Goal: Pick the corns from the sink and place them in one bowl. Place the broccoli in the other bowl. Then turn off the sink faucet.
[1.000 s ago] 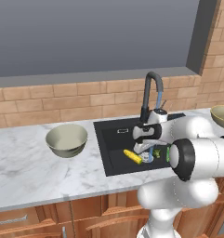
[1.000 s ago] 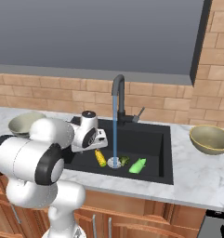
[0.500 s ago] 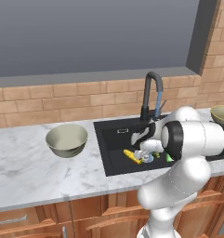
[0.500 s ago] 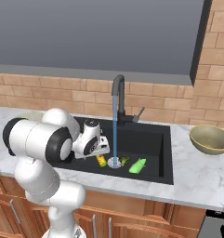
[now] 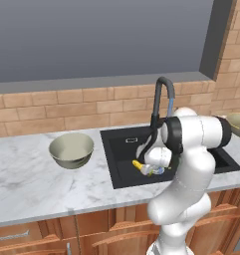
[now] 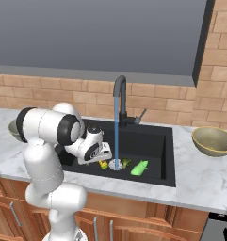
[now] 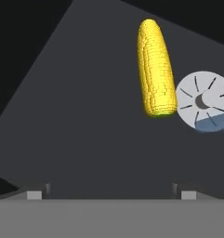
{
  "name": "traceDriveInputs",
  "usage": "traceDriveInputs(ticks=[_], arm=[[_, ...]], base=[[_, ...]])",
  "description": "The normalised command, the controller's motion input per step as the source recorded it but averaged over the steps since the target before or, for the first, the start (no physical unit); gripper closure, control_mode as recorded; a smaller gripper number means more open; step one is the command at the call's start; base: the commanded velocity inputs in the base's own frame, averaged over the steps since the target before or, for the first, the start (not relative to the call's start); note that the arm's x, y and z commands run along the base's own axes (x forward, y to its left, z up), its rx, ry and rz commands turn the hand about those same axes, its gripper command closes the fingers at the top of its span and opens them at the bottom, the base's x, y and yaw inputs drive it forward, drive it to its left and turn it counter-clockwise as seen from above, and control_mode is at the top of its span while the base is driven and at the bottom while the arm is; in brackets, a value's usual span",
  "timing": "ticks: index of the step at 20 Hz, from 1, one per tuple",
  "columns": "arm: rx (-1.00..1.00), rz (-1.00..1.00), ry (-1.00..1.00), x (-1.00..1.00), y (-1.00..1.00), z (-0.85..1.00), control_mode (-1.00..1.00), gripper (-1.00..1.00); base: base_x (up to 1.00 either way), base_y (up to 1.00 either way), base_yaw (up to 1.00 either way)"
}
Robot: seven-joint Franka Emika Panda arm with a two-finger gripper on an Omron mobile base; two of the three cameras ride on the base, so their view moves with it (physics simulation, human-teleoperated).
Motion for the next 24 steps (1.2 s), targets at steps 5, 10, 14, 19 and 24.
traceDriveInputs(ticks=[5, 10, 14, 19, 24], arm=[[0.00, 0.00, 0.01, 0.43, -0.08, -0.10, -1.00, -1.00], [0.00, 0.00, 0.03, 0.47, -0.11, -0.11, -1.00, -1.00], [0.00, 0.00, 0.09, 0.43, -0.08, -0.29, -1.00, -1.00], [0.00, 0.00, 0.12, 0.44, -0.07, -0.32, -1.00, -1.00], [0.00, 0.00, 0.06, 0.44, -0.03, -0.25, -1.00, -1.00]], base=[[0.00, 0.00, 0.00], [0.00, 0.00, 0.00], [0.00, 0.00, 0.00], [0.00, 0.00, 0.00], [0.00, 0.00, 0.00]])
